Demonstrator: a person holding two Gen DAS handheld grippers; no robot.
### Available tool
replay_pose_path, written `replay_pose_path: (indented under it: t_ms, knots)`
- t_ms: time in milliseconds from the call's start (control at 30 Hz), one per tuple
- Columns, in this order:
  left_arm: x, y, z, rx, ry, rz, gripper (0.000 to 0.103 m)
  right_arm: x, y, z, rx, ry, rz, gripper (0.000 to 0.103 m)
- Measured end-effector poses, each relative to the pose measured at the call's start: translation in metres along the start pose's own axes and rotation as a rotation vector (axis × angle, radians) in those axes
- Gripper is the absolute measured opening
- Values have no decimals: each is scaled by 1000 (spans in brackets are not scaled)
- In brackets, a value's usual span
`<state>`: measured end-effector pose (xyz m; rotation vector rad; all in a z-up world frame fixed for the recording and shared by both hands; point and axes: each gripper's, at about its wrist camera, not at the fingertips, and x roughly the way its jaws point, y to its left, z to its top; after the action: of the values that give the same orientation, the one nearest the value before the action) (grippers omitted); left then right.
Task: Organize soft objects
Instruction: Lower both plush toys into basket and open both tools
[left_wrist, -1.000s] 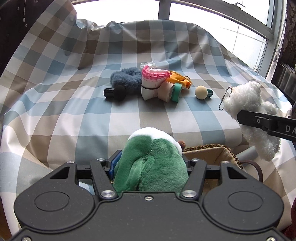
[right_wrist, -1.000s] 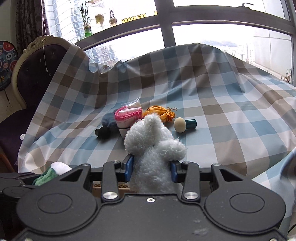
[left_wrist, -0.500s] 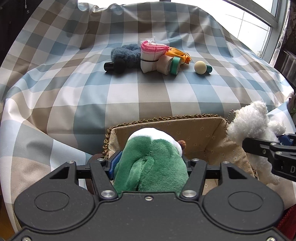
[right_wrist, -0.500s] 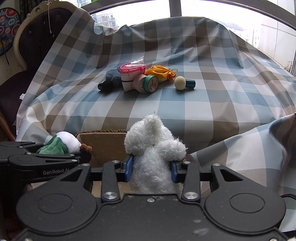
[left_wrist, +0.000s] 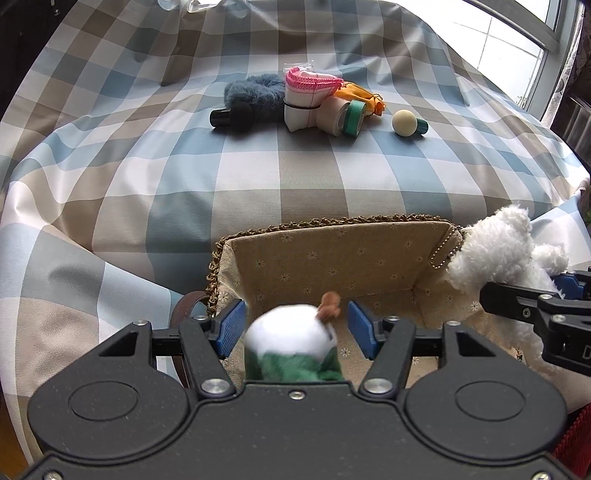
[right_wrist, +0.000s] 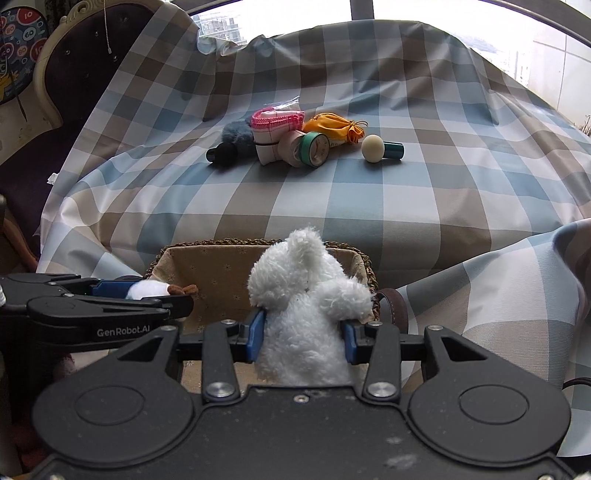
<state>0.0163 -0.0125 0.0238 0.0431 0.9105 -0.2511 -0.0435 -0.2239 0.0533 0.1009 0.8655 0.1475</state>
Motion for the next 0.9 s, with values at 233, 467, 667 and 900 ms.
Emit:
replay_pose_path:
  t_ms: [233, 467, 667, 900]
  knots:
    - [-2, 0, 0, -2, -10, 3, 63, -1, -1, -1, 0, -11, 13, 48]
    - [-3, 0, 0, -2, -10, 2, 63, -1, -2, -1, -1, -16, 11, 49]
    - [-3, 0, 0, -1, -9, 3, 63, 0, -4, -2, 6, -14, 10, 51]
    - [-2, 0, 1, 3, -10, 6, 63, 3, -5, -3, 14, -8, 11, 52]
